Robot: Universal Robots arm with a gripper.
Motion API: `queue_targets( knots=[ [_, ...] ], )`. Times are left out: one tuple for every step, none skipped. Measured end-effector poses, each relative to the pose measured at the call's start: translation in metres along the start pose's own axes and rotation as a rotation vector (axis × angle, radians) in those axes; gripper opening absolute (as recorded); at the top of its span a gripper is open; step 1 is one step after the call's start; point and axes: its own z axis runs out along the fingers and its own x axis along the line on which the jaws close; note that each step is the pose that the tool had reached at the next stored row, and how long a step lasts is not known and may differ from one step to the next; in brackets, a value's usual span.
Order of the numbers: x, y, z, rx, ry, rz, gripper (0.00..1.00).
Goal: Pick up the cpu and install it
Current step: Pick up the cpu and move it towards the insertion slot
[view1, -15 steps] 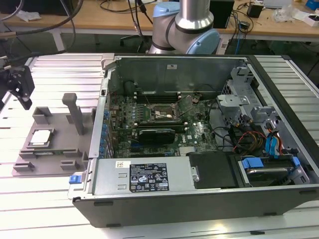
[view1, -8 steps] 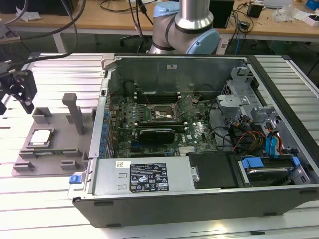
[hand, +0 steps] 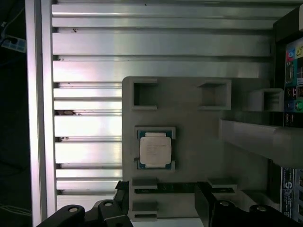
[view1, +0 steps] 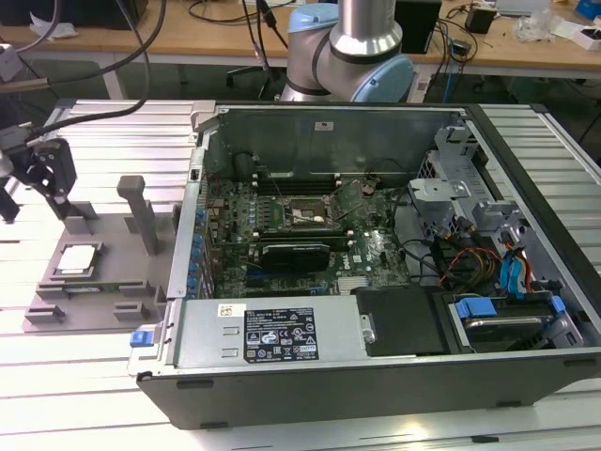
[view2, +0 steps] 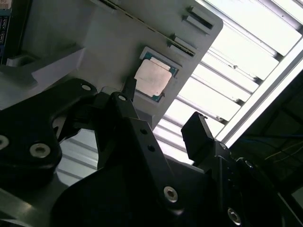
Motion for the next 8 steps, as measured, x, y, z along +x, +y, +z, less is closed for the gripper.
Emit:
queue_targets(
  knots=[
    [-0.0002, 0.0001, 0.0012, -0.0001, -0.0001, 0.000, 0.66],
    [-0.0004, 0.0002, 0.0025, -0.0001, -0.0002, 0.000, 0.66],
    [-0.0006, 0.0003, 0.0041, -0.0001, -0.0002, 0.000, 0.66],
    [-0.0008, 0.0005, 0.0067, -0.0001, -0.0001, -0.001, 0.66],
    [-0.0010, 0.0006, 0.0092, -0.0001, -0.0002, -0.001, 0.66],
    [-0.0011, 0.0007, 0.0113, -0.0001, -0.0001, -0.002, 0.66],
    [-0.0013, 0.0008, 0.0136, 0.0000, -0.0001, -0.002, 0.66],
    [-0.0014, 0.0010, 0.0166, -0.0001, -0.0002, -0.003, 0.66]
  ],
)
